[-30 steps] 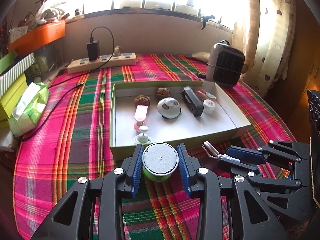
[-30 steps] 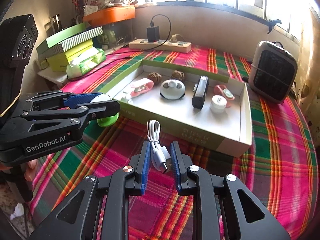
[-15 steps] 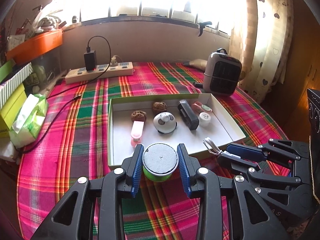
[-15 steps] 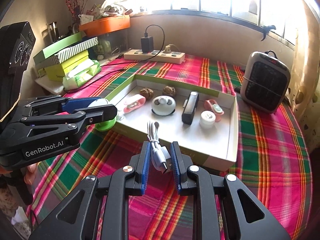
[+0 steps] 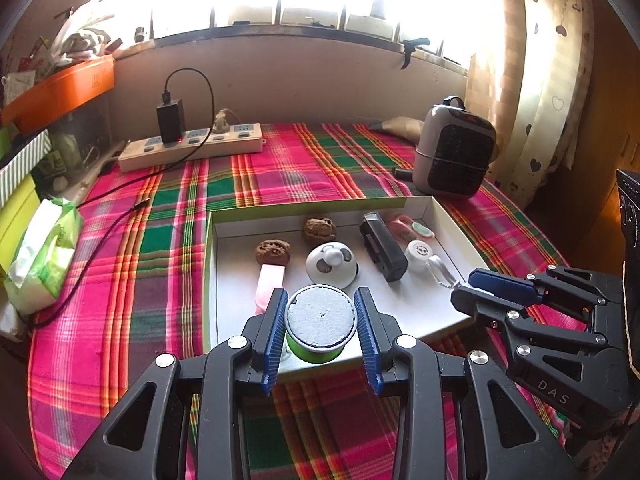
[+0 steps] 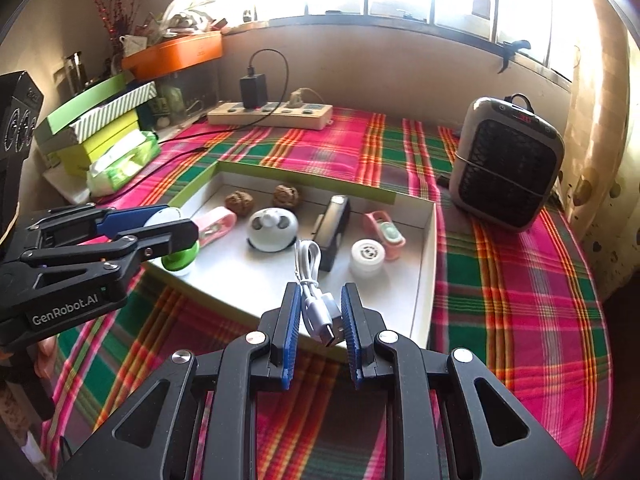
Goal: Organize objects
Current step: 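Lift the round container with the left gripper while the right carries the cable over the tray, then lower and release the container with the left gripper while the right releases the cable into the tray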
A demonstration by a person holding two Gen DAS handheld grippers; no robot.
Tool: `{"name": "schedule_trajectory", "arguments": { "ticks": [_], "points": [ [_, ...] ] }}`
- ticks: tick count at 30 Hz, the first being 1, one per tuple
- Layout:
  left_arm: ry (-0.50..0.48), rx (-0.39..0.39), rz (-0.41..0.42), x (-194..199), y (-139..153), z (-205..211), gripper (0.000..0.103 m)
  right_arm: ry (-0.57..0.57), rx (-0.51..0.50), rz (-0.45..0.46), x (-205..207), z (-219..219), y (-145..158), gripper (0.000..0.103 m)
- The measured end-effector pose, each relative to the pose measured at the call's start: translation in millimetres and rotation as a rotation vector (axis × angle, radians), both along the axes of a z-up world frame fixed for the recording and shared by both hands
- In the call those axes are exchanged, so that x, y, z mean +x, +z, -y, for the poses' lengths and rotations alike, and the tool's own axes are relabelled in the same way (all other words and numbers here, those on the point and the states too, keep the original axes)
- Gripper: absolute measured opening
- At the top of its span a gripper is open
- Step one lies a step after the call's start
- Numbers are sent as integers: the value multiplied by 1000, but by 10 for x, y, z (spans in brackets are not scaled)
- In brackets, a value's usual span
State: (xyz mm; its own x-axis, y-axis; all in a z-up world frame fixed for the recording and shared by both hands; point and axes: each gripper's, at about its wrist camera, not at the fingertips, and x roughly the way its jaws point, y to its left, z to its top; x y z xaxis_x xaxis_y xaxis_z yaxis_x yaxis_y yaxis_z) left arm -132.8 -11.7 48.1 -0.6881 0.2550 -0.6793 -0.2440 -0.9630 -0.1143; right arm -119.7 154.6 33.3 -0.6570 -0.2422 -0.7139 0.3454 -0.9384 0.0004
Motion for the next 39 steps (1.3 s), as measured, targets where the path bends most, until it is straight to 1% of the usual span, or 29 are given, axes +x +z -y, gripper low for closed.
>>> {"name": "schedule_trajectory", "arguments": {
  "ticks": [4, 20, 30, 34, 39],
  "points": [
    [-2, -7, 7, -87, -36, -25, 32, -1, 18, 16, -112, -38, -40, 22],
    [5, -18, 48, -307, -204, -88, 32, -7, 20, 91, -353, -118, -209, 22],
    [0, -29, 67, -374, -290, -126, 32, -11, 23, 108, -444, -128, -271, 22],
    [2, -21, 86, -411, -337, -130, 32, -14, 19, 115, -475, -138, -288, 22],
    [-3, -20, 85, -418, -347, -144, 32, 1, 17, 120, -480, -129, -313, 22]
  ]
}}
